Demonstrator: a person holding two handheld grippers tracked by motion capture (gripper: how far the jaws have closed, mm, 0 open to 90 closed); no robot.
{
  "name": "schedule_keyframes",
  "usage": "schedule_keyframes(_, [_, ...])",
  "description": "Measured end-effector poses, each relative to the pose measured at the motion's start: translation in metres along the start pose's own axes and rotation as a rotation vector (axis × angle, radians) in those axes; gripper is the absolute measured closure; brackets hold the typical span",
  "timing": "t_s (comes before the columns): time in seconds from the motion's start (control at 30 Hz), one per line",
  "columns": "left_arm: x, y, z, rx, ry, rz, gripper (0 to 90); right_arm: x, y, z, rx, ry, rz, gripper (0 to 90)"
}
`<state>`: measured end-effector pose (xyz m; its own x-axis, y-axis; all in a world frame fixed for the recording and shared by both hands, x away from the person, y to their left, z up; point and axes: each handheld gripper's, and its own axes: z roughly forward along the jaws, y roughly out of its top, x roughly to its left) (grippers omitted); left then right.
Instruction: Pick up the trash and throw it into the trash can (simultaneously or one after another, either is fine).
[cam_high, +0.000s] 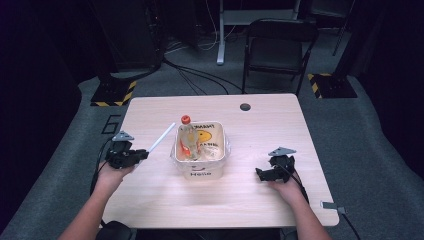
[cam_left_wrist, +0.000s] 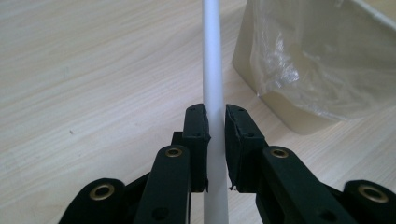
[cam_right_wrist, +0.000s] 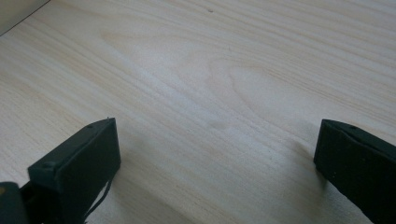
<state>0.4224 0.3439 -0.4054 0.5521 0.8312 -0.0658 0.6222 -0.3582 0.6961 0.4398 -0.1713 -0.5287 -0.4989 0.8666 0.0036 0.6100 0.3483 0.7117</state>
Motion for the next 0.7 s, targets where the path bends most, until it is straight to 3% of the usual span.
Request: schedule_keyframes(0.7, [-0.009,0.04,-0.022,-0.008,-0.036,0.065,79.0,0.0,0.0,0.0,0.001,0.001,0.003,0.0])
